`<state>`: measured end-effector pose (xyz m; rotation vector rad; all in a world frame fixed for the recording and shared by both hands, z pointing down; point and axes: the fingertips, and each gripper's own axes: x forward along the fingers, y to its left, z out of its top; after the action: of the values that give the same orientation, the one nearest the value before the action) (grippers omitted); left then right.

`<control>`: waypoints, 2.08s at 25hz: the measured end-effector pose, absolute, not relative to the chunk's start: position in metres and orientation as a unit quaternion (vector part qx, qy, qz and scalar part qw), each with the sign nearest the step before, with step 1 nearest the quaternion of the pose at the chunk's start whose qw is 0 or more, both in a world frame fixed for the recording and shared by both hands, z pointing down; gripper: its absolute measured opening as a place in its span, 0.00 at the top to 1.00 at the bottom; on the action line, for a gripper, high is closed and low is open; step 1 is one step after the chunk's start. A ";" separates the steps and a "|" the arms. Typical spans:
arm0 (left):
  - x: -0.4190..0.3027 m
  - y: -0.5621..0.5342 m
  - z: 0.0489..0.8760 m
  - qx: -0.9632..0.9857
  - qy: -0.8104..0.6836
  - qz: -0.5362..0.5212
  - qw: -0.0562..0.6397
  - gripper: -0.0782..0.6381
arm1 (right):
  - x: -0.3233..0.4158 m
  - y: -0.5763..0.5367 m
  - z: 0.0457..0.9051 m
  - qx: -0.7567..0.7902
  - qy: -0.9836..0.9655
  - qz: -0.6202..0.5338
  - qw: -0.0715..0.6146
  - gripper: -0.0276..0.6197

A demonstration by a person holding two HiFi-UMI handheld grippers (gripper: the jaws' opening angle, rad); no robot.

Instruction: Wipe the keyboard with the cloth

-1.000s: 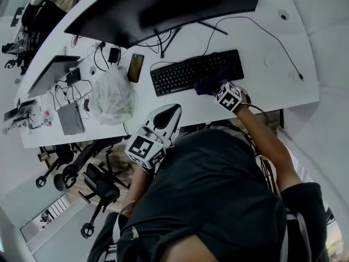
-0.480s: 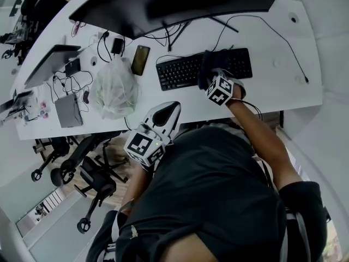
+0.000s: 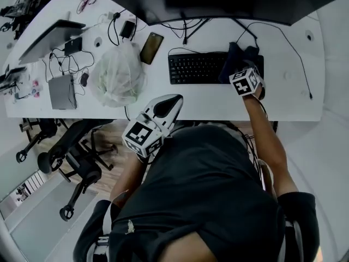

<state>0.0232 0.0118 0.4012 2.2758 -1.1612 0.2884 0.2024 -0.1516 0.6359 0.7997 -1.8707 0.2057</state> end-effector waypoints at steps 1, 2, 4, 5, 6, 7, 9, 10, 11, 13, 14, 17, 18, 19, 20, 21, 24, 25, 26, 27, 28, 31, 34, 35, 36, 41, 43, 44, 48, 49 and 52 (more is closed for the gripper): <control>0.021 0.011 0.404 0.852 -0.429 0.107 0.282 0.89 | 0.176 -0.138 0.638 0.312 -0.788 0.062 0.527 0.89; 0.020 0.010 0.406 0.854 -0.423 0.108 0.281 0.89 | 0.142 -0.120 0.639 0.282 -0.801 0.036 0.527 0.89; 0.017 0.006 0.409 0.860 -0.413 0.108 0.279 0.89 | 0.077 -0.084 0.642 0.208 -0.834 0.010 0.511 0.89; 0.016 0.004 0.410 0.862 -0.410 0.106 0.279 0.89 | 0.054 -0.070 0.643 0.176 -0.848 0.014 0.500 0.89; 0.015 0.002 0.410 0.863 -0.407 0.104 0.279 0.89 | 0.042 -0.064 0.644 0.154 -0.856 0.023 0.494 0.89; 0.012 0.000 0.410 0.864 -0.407 0.100 0.280 0.89 | 0.041 -0.064 0.644 0.146 -0.858 0.033 0.492 0.89; 0.004 0.000 0.410 0.860 -0.413 0.087 0.286 0.89 | 0.072 -0.086 0.639 0.174 -0.842 0.044 0.508 0.89; -0.003 0.000 0.412 0.856 -0.419 0.080 0.291 0.89 | 0.099 -0.103 0.635 0.204 -0.826 0.039 0.524 0.89; -0.010 0.001 0.414 0.853 -0.424 0.075 0.296 0.89 | 0.129 -0.119 0.630 0.237 -0.805 0.033 0.543 0.89; -0.026 0.004 0.422 0.847 -0.433 0.070 0.301 0.89 | 0.179 -0.140 0.627 0.290 -0.763 0.032 0.577 0.89; -0.034 0.005 0.425 0.843 -0.438 0.067 0.304 0.89 | 0.188 -0.142 0.629 0.300 -0.749 0.033 0.590 0.89; -0.053 0.005 0.431 0.835 -0.451 0.055 0.310 0.89 | 0.147 -0.123 0.642 0.272 -0.746 -0.001 0.608 0.89; -0.057 0.005 0.432 0.834 -0.453 0.051 0.311 0.89 | 0.119 -0.114 0.644 0.255 -0.751 -0.026 0.608 0.89; -0.060 0.005 0.432 0.833 -0.455 0.048 0.313 0.89 | 0.087 -0.105 0.645 0.237 -0.760 -0.048 0.604 0.89; -0.062 0.005 0.432 0.832 -0.456 0.045 0.314 0.89 | 0.055 -0.098 0.645 0.219 -0.771 -0.061 0.595 0.89; -0.064 0.006 0.432 0.831 -0.456 0.044 0.316 0.89 | 0.023 -0.091 0.644 0.202 -0.784 -0.068 0.583 0.89; -0.069 0.010 0.436 0.831 -0.453 0.047 0.318 0.89 | -0.063 -0.068 0.640 0.121 -0.824 -0.084 0.548 0.89; -0.070 0.012 0.437 0.833 -0.451 0.046 0.318 0.89 | -0.087 -0.056 0.639 0.078 -0.832 -0.087 0.542 0.89; -0.070 0.014 0.435 0.836 -0.447 0.040 0.317 0.89 | -0.106 -0.043 0.638 0.038 -0.838 -0.086 0.538 0.89; -0.070 0.016 0.430 0.841 -0.440 0.028 0.314 0.89 | -0.120 -0.034 0.633 0.012 -0.842 -0.083 0.532 0.89; -0.069 0.016 0.421 0.848 -0.432 0.014 0.307 0.89 | -0.129 -0.031 0.623 0.006 -0.848 -0.081 0.524 0.89; -0.069 0.016 0.397 0.867 -0.416 -0.009 0.274 0.89 | -0.130 -0.039 0.596 0.033 -0.868 -0.073 0.491 0.89; -0.079 0.013 0.405 0.860 -0.431 0.006 0.273 0.89 | -0.103 -0.032 0.618 0.024 -0.852 -0.059 0.520 0.89; -0.084 0.011 0.411 0.855 -0.437 0.009 0.279 0.89 | -0.086 -0.031 0.632 0.025 -0.841 -0.050 0.538 0.89; -0.089 0.009 0.416 0.850 -0.444 0.010 0.284 0.89 | -0.066 -0.032 0.642 0.034 -0.834 -0.037 0.549 0.89; -0.111 0.012 0.427 0.833 -0.467 0.007 0.296 0.89 | 0.075 -0.068 0.640 0.158 -0.797 0.035 0.582 0.89; -0.115 0.014 0.430 0.831 -0.470 0.007 0.297 0.89 | 0.158 -0.086 0.640 0.229 -0.750 0.070 0.616 0.89; -0.116 0.015 0.430 0.831 -0.470 0.006 0.296 0.89 | 0.201 -0.093 0.640 0.265 -0.719 0.086 0.636 0.89; -0.115 0.015 0.431 0.832 -0.471 0.004 0.295 0.89 | 0.286 -0.118 0.613 0.359 -0.657 0.092 0.657 0.89; -0.115 0.015 0.431 0.831 -0.471 0.004 0.295 0.89 | 0.276 -0.122 0.609 0.355 -0.664 0.077 0.654 0.89; -0.112 0.014 0.431 0.830 -0.475 0.003 0.294 0.89 | 0.206 -0.114 0.632 0.281 -0.692 0.017 0.664 0.89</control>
<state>-0.1124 0.0144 0.4306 2.2094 -1.2646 0.0090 0.2059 -0.1139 0.6319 0.6355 -1.5643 0.0387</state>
